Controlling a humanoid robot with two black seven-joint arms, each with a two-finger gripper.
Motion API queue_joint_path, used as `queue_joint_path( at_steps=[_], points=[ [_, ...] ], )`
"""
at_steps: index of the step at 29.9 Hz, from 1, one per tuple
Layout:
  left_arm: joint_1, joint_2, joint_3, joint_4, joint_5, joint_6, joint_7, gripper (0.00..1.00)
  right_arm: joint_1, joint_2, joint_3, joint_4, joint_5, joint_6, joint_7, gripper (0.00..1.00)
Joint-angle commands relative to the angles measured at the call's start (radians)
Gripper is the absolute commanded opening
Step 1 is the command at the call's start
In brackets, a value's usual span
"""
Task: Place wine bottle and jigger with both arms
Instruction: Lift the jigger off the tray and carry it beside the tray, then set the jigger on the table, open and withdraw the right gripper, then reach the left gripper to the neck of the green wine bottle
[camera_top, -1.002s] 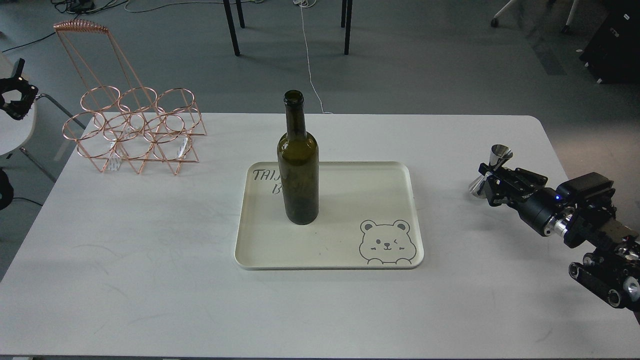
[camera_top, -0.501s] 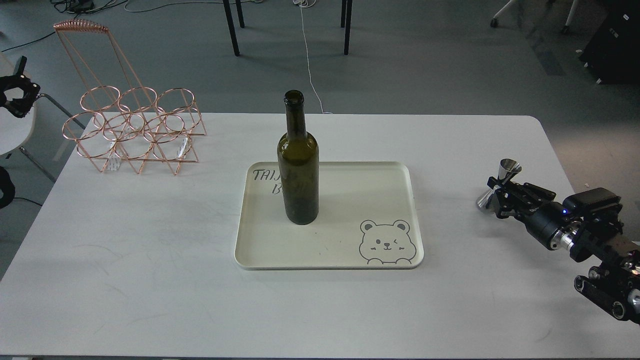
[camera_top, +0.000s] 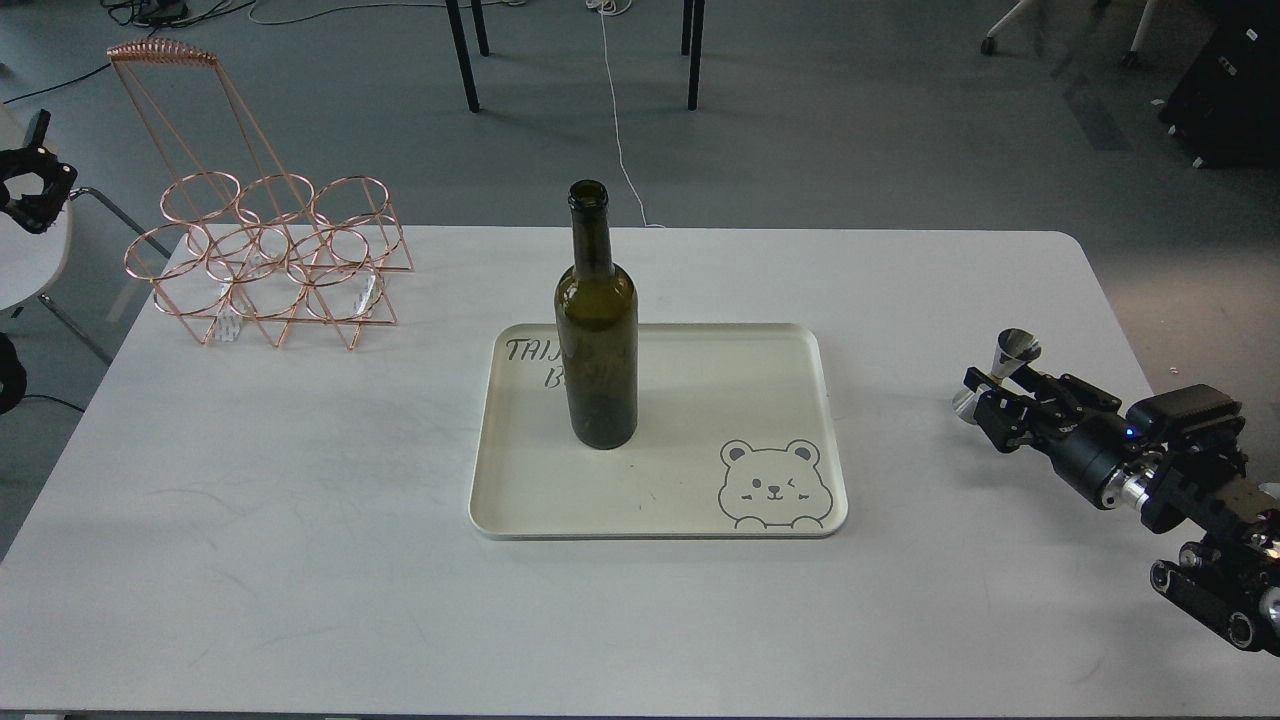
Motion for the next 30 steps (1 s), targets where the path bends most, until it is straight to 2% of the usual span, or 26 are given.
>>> queue_joint_path(
  at_steps=[1, 3, 7, 10, 12, 15, 18, 24, 30],
  points=[
    [0.0, 0.006, 0.0, 0.0, 0.0, -0.002, -0.002, 0.98, -0.018, -0.057, -0.001, 0.034, 0.002, 0.0, 0.0, 0.9],
    [0.0, 0.007, 0.0, 0.0, 0.0, -0.004, -0.003, 0.98, -0.025, -0.097, -0.001, 0.074, 0.004, 0.0, 0.0, 0.94],
    [0.0, 0.036, 0.002, -0.001, 0.001, -0.006, 0.005, 0.98, -0.046, -0.203, 0.0, 0.169, 0.017, 0.0, 0.0, 0.96],
    [-0.003, 0.073, 0.009, -0.005, 0.003, -0.012, 0.014, 0.98, -0.037, -0.278, -0.001, 0.276, 0.164, 0.0, 0.0, 0.97],
    [-0.014, 0.098, 0.018, -0.006, 0.006, -0.025, 0.037, 0.98, -0.022, -0.33, -0.001, 0.335, 0.264, 0.0, 0.0, 0.97],
    [-0.02, 0.136, 0.02, -0.032, 0.044, -0.037, 0.093, 0.98, 0.075, -0.401, -0.001, 0.378, 0.344, 0.0, 0.0, 0.97],
    [-0.018, 0.197, 0.02, -0.121, 0.116, -0.037, 0.114, 0.98, 0.158, -0.407, 0.011, 0.373, 0.36, 0.0, 0.0, 0.97],
    [-0.011, 0.313, 0.025, -0.34, 0.317, -0.037, 0.112, 0.98, 0.31, -0.392, 0.016, 0.341, 0.525, 0.183, 0.0, 0.97],
    [-0.012, 0.417, 0.02, -0.607, 0.567, -0.026, 0.107, 0.98, 0.391, -0.263, 0.02, 0.229, 0.658, 0.297, 0.0, 0.97]
  ],
)
